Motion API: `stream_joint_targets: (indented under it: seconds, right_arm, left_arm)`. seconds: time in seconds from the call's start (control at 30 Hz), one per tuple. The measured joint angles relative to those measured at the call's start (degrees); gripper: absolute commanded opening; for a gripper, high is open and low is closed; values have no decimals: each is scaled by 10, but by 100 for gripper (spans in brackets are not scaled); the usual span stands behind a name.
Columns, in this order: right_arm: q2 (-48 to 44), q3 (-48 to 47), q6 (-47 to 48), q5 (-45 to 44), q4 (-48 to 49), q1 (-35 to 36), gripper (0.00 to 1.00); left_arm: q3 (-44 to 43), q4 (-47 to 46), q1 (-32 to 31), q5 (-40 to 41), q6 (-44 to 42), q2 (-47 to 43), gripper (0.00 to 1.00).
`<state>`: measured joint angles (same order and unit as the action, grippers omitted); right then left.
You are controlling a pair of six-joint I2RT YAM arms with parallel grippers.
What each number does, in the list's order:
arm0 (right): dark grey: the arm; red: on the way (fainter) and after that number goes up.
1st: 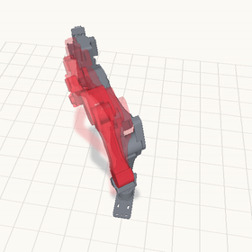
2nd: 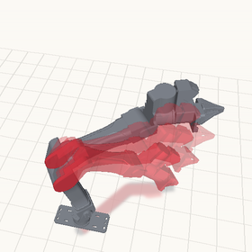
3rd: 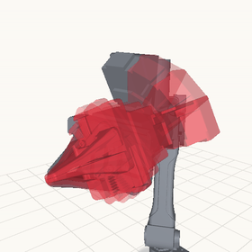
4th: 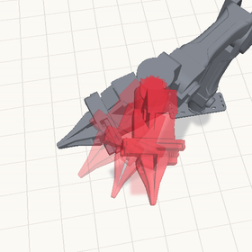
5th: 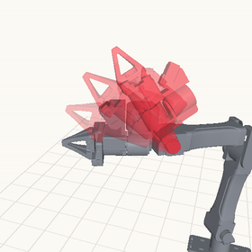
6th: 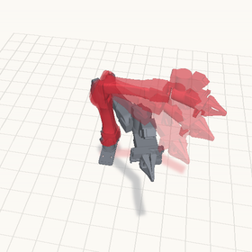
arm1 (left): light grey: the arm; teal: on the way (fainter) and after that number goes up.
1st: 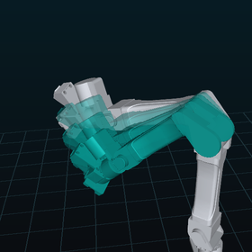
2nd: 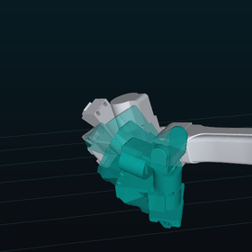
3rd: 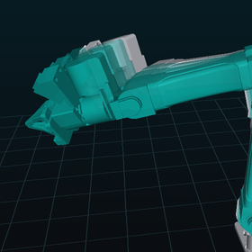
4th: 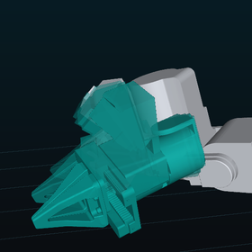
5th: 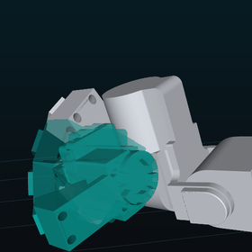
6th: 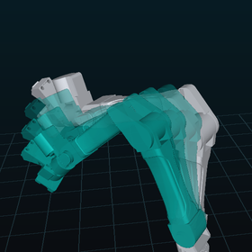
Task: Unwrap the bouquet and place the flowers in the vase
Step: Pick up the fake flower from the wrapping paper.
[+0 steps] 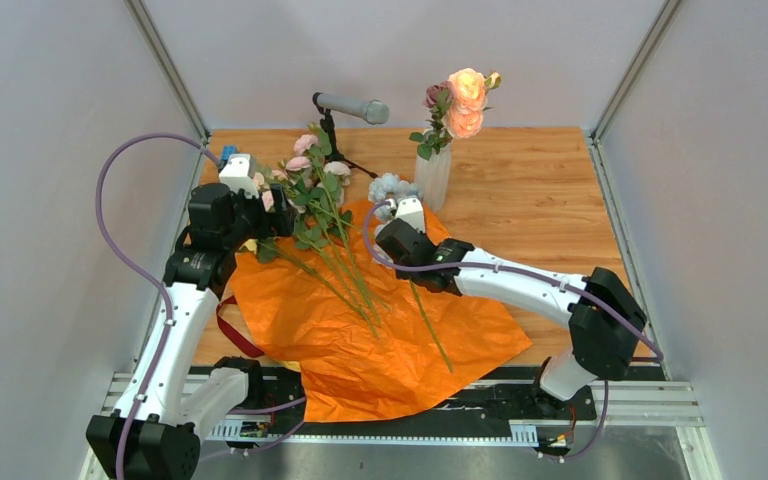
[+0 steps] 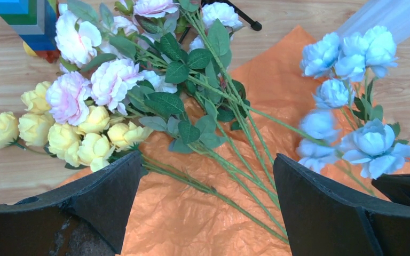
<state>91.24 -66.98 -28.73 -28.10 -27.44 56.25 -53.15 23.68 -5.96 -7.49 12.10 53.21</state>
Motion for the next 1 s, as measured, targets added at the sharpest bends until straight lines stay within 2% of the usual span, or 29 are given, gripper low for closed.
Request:
stream_joint_targets:
  seconds: [0.17, 0.5, 0.73, 0.87, 1.0]
  right_arm:
    - [-40, 21, 0, -2, -64, 0, 0]
    - [-158, 16, 14, 65, -164, 2, 0]
    - [-290, 7, 13, 113, -236, 2, 0]
    - [-355, -38, 19, 115, -267, 2, 0]
    - [-365, -122, 53, 94, -265, 2, 0]
  left_arm:
    - [0, 0, 0, 0, 0, 0, 100]
    - [0, 0, 0, 0, 0, -3, 100]
    - [5, -6, 0, 0, 1, -12, 100]
    - [6, -8, 0, 0, 2, -12, 100]
    - [8, -8, 0, 0, 2, -10, 100]
